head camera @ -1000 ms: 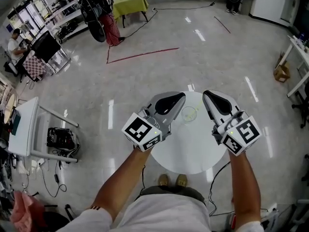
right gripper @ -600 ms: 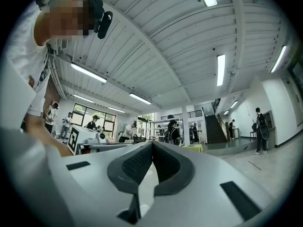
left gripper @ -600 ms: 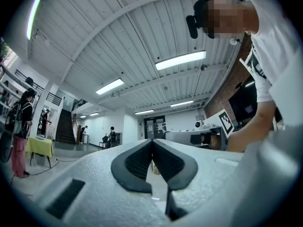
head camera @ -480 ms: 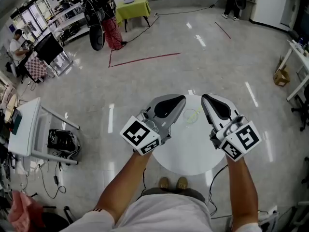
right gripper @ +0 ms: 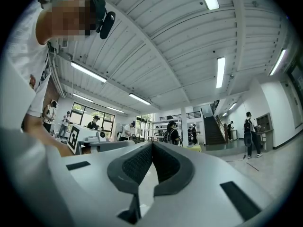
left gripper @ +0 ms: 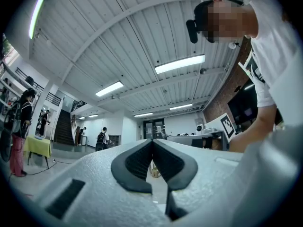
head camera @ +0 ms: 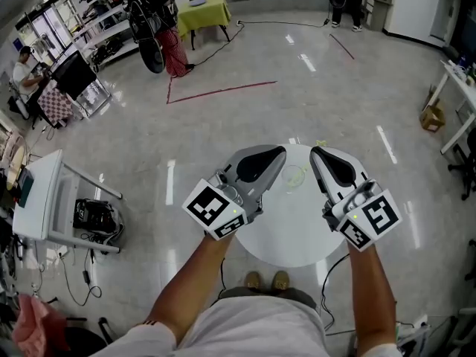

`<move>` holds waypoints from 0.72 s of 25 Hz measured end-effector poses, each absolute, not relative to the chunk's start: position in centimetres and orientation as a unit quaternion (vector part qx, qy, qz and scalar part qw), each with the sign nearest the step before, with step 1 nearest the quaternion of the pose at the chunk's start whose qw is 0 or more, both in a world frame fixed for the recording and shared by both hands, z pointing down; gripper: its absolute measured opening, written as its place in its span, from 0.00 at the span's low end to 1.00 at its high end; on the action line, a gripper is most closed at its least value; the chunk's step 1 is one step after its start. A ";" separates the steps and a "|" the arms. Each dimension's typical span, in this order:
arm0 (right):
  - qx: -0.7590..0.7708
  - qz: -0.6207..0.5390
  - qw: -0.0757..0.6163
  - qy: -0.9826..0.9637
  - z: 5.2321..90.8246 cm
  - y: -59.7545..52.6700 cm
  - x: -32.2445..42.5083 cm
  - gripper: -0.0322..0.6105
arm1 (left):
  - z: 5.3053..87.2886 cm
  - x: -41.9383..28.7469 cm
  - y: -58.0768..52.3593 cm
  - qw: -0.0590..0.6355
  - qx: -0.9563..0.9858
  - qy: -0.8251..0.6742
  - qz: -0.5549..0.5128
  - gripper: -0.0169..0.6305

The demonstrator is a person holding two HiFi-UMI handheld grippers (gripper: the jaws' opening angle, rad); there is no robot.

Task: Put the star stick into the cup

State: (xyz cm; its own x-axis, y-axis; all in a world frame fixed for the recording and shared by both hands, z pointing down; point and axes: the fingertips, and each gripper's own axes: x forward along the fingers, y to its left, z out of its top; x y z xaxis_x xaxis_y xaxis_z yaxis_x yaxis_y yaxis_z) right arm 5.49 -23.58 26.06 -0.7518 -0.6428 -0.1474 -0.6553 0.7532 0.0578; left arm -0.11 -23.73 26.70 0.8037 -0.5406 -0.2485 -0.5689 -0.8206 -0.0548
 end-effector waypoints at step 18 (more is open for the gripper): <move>-0.357 0.052 0.046 0.931 27.2 -23.6 5.4 0.07 | 27.4 -0.8 -23.7 0.061 -0.948 0.292 0.110 0.05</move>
State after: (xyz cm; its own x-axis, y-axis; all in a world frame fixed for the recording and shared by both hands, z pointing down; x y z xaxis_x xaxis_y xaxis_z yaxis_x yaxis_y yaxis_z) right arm 5.36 -23.56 27.16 -0.7403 -0.6608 -0.1238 -0.6705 0.7391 0.0642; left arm -0.78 -23.66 27.39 0.8049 -0.5412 -0.2435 -0.5678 -0.8215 -0.0511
